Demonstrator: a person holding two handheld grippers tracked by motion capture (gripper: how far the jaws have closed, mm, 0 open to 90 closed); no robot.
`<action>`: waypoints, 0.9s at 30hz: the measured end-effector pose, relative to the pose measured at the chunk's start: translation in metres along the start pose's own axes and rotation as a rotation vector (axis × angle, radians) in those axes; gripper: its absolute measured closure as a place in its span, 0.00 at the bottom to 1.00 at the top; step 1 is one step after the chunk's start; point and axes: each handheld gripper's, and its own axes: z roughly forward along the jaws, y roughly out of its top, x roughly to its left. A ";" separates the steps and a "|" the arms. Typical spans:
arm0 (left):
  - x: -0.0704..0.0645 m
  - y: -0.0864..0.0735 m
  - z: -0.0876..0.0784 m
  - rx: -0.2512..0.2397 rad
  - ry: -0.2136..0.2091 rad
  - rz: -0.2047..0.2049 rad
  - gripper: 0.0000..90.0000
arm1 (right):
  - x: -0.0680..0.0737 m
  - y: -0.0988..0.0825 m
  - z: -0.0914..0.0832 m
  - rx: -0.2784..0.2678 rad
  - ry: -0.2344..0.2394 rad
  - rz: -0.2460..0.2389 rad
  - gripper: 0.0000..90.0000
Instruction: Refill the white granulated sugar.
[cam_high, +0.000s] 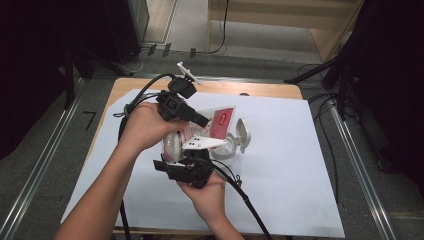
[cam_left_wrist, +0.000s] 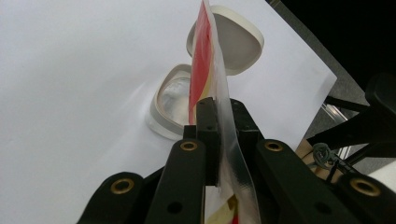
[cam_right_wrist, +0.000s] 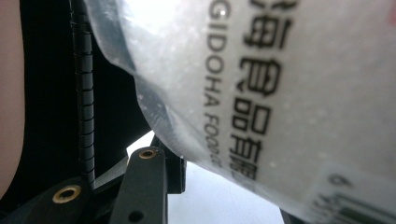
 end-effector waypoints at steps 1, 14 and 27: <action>0.000 0.000 0.000 0.002 -0.001 0.001 0.96 | 0.000 0.000 0.000 0.000 0.001 0.001 0.71; -0.001 0.001 0.000 0.007 0.004 0.004 0.96 | -0.001 0.000 -0.001 -0.002 0.007 -0.006 0.71; -0.001 0.000 0.000 0.007 0.004 0.005 0.96 | -0.002 -0.001 -0.001 -0.004 0.014 -0.006 0.71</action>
